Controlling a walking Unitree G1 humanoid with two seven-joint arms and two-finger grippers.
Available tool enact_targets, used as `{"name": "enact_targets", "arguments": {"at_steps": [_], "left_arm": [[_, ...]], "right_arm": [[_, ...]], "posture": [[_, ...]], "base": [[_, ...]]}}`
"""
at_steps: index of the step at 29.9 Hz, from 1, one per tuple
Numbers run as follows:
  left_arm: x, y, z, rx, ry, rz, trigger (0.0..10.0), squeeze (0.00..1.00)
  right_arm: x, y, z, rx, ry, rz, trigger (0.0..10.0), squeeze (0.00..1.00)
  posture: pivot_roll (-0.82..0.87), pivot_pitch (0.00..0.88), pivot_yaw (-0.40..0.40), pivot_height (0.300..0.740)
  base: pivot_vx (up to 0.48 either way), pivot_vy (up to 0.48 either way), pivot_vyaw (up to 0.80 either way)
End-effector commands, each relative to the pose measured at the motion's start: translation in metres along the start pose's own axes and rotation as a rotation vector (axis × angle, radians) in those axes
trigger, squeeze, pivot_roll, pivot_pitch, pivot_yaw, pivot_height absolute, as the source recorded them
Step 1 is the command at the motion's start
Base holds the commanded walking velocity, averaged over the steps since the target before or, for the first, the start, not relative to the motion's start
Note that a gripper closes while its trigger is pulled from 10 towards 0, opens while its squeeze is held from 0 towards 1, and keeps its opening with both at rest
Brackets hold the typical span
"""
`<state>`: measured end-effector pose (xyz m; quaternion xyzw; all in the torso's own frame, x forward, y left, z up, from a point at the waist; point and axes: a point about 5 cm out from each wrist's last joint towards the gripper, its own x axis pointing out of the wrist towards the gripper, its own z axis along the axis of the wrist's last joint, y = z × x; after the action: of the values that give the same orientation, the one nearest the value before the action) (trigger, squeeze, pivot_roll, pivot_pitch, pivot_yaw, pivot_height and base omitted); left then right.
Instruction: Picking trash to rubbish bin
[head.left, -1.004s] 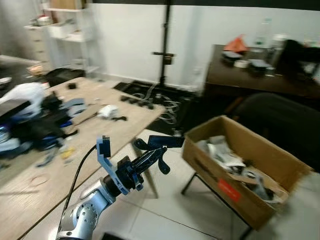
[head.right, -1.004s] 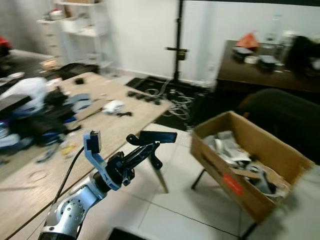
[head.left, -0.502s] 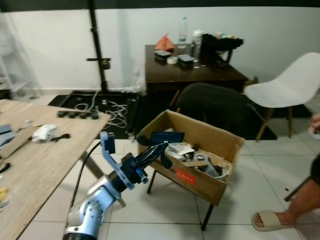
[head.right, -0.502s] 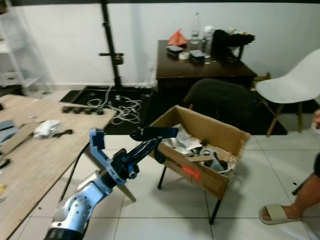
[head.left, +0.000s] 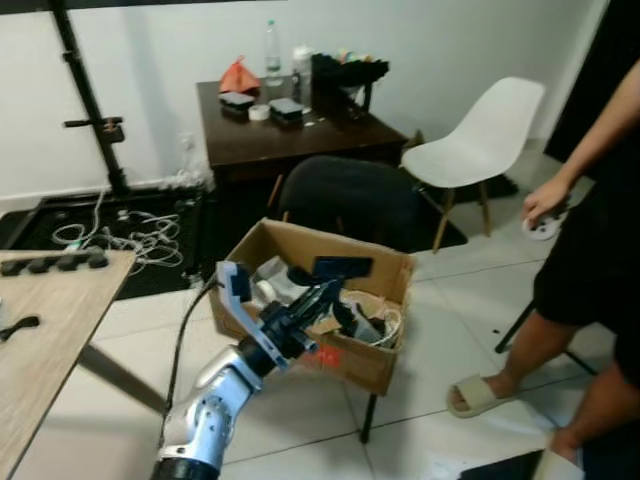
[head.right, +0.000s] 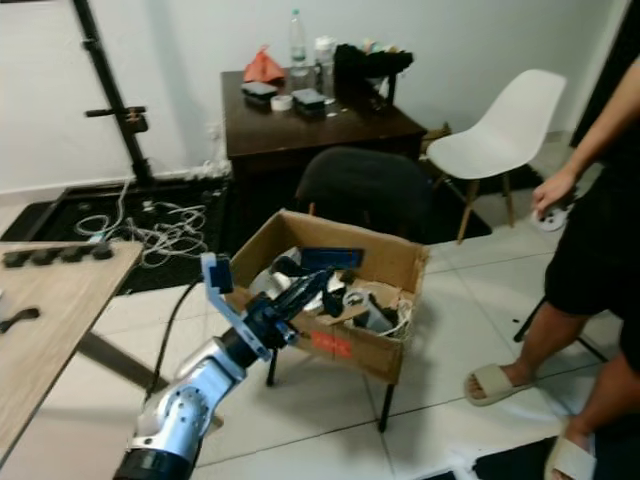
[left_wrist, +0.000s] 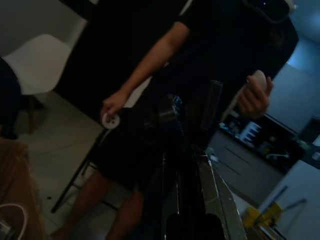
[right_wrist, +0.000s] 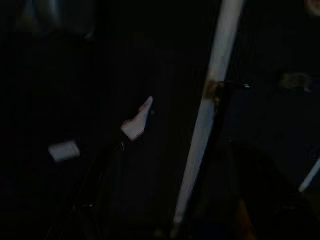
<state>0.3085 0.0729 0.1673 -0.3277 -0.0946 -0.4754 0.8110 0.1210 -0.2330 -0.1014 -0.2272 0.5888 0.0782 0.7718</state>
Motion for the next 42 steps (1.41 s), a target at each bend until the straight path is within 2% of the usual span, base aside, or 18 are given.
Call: {"name": "enact_targets", "arguments": {"at_steps": [1, 9, 15, 18, 20, 27, 29, 33, 34, 35, 36, 37, 38, 41, 42], "left_arm": [[-0.002, 0.003, -0.002, 0.016, 0.009, 0.030, 10.0, 0.00], [-0.003, 0.011, -0.007, 0.045, -0.009, 0.116, 10.0, 0.00], [-0.002, 0.011, -0.007, 0.068, -0.014, 0.122, 10.0, 0.00], [-0.004, 0.016, -0.007, 0.102, -0.001, 0.169, 10.0, 0.00], [-0.005, 0.020, -0.006, 0.118, -0.008, 0.197, 10.0, 0.00], [-0.005, 0.022, -0.005, 0.132, -0.011, 0.189, 10.0, 0.00], [-0.009, 0.025, -0.004, 0.168, -0.003, 0.199, 10.0, 0.00], [-0.025, 0.037, 0.006, 0.239, 0.026, 0.186, 10.0, 0.00], [-0.025, 0.037, 0.006, 0.239, 0.026, 0.186, 10.0, 0.00], [-0.045, 0.050, 0.017, 0.310, 0.080, 0.199, 10.0, 0.00], [-0.045, 0.050, 0.017, 0.310, 0.080, 0.199, 10.0, 0.00], [-0.064, 0.061, 0.028, 0.355, 0.129, 0.227, 10.0, 0.00], [-0.064, 0.061, 0.028, 0.355, 0.129, 0.227, 10.0, 0.00], [-0.088, 0.070, 0.044, 0.411, 0.200, 0.248, 10.0, 0.00], [-0.088, 0.070, 0.044, 0.411, 0.200, 0.248, 10.0, 0.00]], "right_arm": [[0.000, 0.011, -0.010, -0.001, 0.028, 0.029, 10.0, 0.00], [0.000, 0.013, -0.010, 0.016, 0.017, 0.041, 10.0, 0.00], [0.000, 0.014, -0.008, 0.017, 0.007, 0.041, 10.0, 0.00], [0.000, 0.014, -0.008, 0.016, 0.007, 0.040, 10.0, 0.00], [0.000, 0.013, -0.008, 0.015, 0.005, 0.039, 10.0, 0.00], [0.000, 0.012, -0.006, 0.011, 0.000, 0.038, 10.0, 0.00], [0.000, 0.011, -0.005, 0.007, -0.003, 0.038, 10.0, 0.00], [0.000, 0.010, -0.003, 0.001, -0.006, 0.039, 10.0, 0.00], [0.000, 0.010, -0.003, 0.001, -0.006, 0.039, 10.0, 0.00], [0.000, 0.010, -0.002, -0.002, -0.008, 0.039, 10.0, 0.00], [0.000, 0.010, -0.002, -0.002, -0.008, 0.039, 10.0, 0.00], [0.000, 0.010, -0.002, -0.004, -0.009, 0.038, 10.0, 0.00], [0.000, 0.010, -0.002, -0.004, -0.009, 0.038, 10.0, 0.00], [0.000, 0.009, -0.002, -0.005, -0.008, 0.035, 10.0, 0.00], [0.000, 0.009, -0.002, -0.005, -0.008, 0.035, 10.0, 0.00]], "posture": [[-0.15, 0.114, 0.046, 0.740], [-0.15, 0.118, 0.051, 0.740], [-0.15, 0.118, 0.051, 0.740], [-0.16, 0.120, 0.050, 0.740], [-0.16, 0.117, 0.049, 0.740], [-0.16, 0.111, 0.044, 0.740], [-0.16, 0.111, 0.044, 0.740], [-0.16, 0.106, 0.034, 0.740], [-0.16, 0.106, 0.034, 0.740], [-0.16, 0.102, 0.026, 0.740], [-0.16, 0.102, 0.026, 0.740], [-0.16, 0.102, 0.026, 0.740], [-0.16, 0.102, 0.026, 0.740], [-0.16, 0.102, 0.030, 0.740], [-0.16, 0.102, 0.030, 0.740]], "base": [[0.000, 0.000, -0.78], [0.000, 0.000, -0.78], [0.000, 0.000, 0.00], [0.000, 0.000, 0.00], [0.251, 0.000, 0.00], [0.273, 0.000, 0.00], [0.292, 0.000, 0.00], [0.278, 0.000, 0.00], [0.266, 0.000, 0.00], [0.000, 0.000, 0.00], [0.000, 0.000, 0.00], [0.000, 0.000, 0.00], [0.000, 0.000, 0.00], [0.000, 0.000, 0.00], [0.000, 0.000, 0.00]]}}
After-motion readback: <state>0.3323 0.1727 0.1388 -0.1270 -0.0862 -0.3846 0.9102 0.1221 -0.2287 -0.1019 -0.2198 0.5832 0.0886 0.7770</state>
